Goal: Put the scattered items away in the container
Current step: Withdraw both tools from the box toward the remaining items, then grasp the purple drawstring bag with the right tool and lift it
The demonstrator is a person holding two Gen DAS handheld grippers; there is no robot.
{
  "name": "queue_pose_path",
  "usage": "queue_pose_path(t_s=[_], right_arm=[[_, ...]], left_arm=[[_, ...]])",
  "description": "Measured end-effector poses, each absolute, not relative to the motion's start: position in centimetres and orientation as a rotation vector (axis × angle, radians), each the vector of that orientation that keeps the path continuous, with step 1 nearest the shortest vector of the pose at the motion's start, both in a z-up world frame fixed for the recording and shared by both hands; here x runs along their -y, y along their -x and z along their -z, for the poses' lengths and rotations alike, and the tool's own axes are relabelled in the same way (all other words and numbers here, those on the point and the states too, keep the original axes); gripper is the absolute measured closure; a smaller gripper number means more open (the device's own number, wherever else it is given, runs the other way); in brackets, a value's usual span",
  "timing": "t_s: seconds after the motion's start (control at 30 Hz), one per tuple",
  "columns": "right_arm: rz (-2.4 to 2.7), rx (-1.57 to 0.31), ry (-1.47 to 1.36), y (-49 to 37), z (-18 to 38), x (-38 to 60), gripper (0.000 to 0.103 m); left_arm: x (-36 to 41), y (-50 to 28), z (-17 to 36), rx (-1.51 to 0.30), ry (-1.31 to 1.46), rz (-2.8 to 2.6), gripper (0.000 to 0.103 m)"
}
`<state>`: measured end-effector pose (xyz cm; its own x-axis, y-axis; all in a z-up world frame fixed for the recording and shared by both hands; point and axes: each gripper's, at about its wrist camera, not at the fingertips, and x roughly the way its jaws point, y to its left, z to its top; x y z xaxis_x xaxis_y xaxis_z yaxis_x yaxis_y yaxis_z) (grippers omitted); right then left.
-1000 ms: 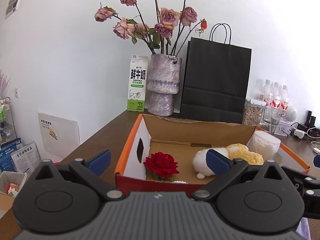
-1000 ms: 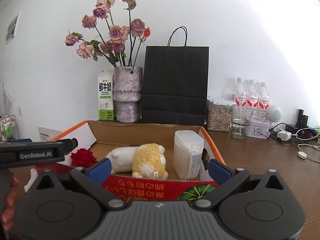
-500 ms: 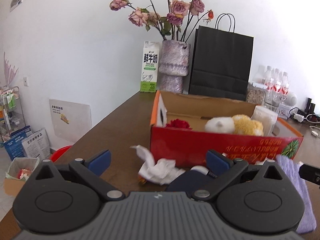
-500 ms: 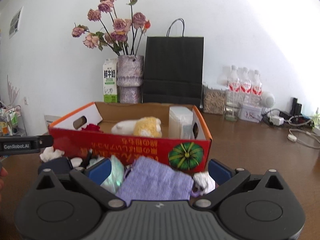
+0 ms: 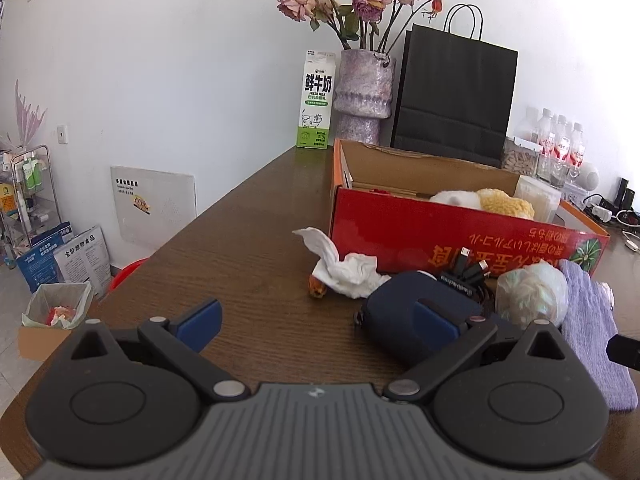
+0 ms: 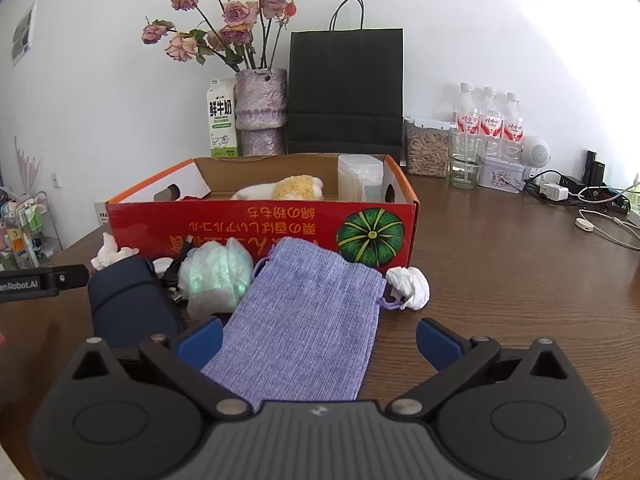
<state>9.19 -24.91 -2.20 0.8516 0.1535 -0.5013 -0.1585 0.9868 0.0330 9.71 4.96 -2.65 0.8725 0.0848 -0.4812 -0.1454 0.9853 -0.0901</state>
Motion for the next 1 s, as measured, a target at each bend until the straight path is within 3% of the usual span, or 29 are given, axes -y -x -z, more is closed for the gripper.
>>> queue_pose_path(t_s=[0.67,0.77,0.83,1.0], right_arm=[[-0.154,-0.675,-0.046,-13.3,4.1,23.4,0.001],[-0.158,-0.658,-0.016,-12.8,4.1,23.1,0.018],[-0.14,-0.637,0.002,-12.4,4.0,23.2,0.047],[-0.154,-0.598,-0.037,-11.6,3.7,24.5,0.094]], left_arm=[[-5.8,-9.7,3.7,-0.564,0.162,-0.108,0.0],[-5.8,-9.9,3.8,-0.58,0.171,-0.116,0.0],[-5.8,-9.9,3.9,-0.581,0.175,-0.115,0.0],[-5.9,-9.9,3.9,-0.583,0.183,-0.116,0.0]])
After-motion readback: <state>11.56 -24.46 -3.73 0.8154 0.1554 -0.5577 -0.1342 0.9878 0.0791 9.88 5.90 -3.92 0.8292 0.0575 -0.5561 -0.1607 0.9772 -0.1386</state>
